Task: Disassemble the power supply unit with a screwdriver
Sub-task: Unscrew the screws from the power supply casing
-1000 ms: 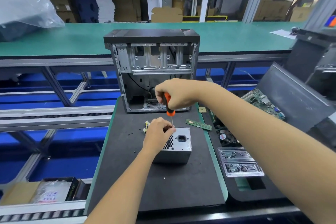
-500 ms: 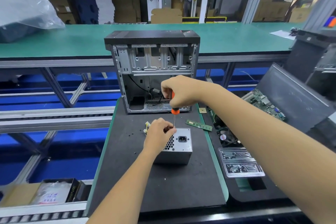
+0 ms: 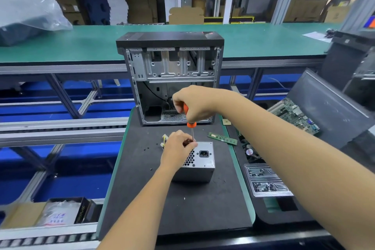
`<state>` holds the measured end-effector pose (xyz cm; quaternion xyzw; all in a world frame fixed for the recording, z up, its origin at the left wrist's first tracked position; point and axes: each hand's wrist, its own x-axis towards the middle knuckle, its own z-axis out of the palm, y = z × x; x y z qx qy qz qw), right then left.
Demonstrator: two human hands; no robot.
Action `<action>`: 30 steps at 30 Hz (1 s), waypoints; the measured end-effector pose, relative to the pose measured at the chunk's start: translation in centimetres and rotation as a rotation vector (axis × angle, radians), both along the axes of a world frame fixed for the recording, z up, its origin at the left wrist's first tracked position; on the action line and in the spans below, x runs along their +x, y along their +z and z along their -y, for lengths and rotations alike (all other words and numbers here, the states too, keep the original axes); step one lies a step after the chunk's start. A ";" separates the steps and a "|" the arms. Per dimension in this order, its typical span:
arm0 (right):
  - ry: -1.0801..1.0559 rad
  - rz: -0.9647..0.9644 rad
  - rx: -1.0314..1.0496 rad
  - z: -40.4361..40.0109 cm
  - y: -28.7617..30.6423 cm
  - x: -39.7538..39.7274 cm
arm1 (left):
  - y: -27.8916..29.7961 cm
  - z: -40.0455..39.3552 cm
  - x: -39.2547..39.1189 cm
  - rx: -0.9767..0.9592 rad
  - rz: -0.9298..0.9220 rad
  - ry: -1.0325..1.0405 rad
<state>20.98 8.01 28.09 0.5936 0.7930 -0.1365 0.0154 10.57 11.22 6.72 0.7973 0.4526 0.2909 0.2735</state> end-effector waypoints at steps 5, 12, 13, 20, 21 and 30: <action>-0.162 0.299 0.155 -0.5 -0.5 -0.3 | 0.0 0.0 0.0 0.012 -0.013 0.003; -0.005 -0.036 0.002 -0.2 0.2 0.7 | 0.1 -0.1 0.0 0.005 -0.009 -0.001; -0.011 -0.061 -0.003 -0.1 0.1 0.7 | 0.1 -0.1 0.0 0.005 -0.012 0.000; -0.166 0.235 0.186 -0.7 -0.6 0.4 | 0.2 0.0 0.0 0.017 -0.021 0.003; -0.135 0.207 0.145 -0.8 -0.5 0.5 | 0.1 0.0 0.0 0.015 -0.017 0.003; -0.105 0.126 0.126 -0.3 -0.6 0.9 | 0.1 0.1 0.0 0.015 -0.021 0.000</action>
